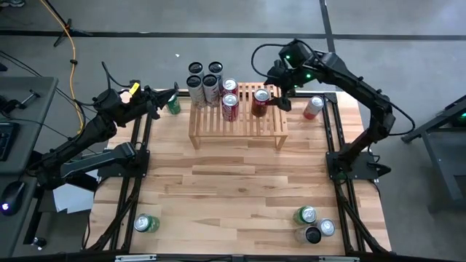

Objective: Place canned beverage on shelf
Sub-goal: Put the red soda can on the shelf aligned with other red soda can

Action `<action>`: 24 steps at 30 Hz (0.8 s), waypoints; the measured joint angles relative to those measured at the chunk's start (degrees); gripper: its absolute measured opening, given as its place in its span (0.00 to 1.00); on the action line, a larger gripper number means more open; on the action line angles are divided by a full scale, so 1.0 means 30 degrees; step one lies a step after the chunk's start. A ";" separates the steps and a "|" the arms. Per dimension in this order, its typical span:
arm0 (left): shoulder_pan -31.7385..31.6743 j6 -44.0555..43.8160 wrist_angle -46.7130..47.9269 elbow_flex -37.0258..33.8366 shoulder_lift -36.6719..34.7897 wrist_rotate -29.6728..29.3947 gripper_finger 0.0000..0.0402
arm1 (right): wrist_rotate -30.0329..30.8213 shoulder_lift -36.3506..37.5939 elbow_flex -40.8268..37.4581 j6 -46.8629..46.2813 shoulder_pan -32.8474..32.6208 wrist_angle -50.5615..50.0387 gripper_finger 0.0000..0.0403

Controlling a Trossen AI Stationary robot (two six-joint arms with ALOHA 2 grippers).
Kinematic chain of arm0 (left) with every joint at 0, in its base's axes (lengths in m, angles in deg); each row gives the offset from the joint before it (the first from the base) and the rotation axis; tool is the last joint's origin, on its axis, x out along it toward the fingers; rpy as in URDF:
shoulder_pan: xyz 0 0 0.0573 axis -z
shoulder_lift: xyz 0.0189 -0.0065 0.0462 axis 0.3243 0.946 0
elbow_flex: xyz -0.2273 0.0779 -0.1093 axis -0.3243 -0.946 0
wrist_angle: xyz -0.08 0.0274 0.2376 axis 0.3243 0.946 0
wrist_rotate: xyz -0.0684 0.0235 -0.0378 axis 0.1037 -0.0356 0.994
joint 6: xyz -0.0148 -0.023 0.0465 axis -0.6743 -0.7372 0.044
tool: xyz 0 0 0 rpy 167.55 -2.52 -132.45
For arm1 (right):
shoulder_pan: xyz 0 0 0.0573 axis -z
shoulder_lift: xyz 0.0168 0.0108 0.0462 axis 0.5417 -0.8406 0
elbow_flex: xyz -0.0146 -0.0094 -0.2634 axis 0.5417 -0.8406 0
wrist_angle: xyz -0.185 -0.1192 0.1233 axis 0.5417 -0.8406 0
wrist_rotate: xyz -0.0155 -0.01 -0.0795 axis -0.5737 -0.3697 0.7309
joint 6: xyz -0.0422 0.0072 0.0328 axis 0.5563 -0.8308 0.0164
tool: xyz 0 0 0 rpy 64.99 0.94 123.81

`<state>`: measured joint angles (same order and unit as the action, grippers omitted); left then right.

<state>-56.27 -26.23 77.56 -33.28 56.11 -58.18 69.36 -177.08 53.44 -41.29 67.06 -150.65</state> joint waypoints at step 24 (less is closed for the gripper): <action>-0.0005 -0.0001 0.0022 0.0000 0.0006 0.0007 0.00 | -0.0234 -0.2043 -0.0015 -0.0680 0.0028 -0.0163 0.81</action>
<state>-56.29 -26.23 77.62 -33.28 56.12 -58.16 68.66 -183.21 53.40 -43.33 67.15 -151.14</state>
